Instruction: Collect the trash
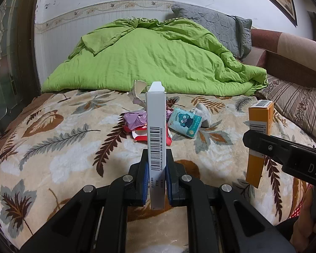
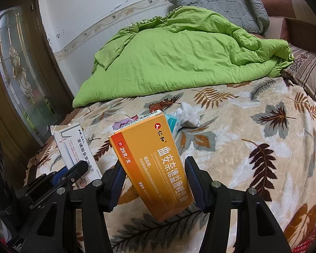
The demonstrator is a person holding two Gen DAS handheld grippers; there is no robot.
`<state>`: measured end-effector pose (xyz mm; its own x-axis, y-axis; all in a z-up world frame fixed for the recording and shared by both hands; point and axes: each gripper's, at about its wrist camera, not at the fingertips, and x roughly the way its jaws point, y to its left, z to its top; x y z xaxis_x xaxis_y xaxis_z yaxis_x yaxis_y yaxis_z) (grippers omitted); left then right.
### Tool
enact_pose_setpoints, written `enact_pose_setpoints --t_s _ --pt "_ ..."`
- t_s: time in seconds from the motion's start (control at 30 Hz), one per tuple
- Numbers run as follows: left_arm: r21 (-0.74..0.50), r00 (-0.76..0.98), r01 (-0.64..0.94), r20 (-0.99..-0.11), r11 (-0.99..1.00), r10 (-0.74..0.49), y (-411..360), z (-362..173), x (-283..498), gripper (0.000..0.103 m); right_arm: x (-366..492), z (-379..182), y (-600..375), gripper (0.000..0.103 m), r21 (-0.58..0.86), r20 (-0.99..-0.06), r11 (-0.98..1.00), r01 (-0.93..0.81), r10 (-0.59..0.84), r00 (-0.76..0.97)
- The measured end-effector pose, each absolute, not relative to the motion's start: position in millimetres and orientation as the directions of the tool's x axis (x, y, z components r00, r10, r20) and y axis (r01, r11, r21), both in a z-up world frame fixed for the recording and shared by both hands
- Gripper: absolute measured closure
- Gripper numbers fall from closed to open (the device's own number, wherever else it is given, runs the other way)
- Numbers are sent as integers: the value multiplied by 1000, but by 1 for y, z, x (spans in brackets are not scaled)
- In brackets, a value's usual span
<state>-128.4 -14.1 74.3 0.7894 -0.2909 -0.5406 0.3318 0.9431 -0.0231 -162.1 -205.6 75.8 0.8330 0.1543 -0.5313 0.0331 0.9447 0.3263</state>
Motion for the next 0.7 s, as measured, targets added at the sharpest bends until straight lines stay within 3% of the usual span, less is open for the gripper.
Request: enact_pose_setpoints --t_s 0.7 --pt "-23 791 329 -539 944 -289 -15 74 -130 90 -162 76 -206 43 325 -531 945 32 155 833"
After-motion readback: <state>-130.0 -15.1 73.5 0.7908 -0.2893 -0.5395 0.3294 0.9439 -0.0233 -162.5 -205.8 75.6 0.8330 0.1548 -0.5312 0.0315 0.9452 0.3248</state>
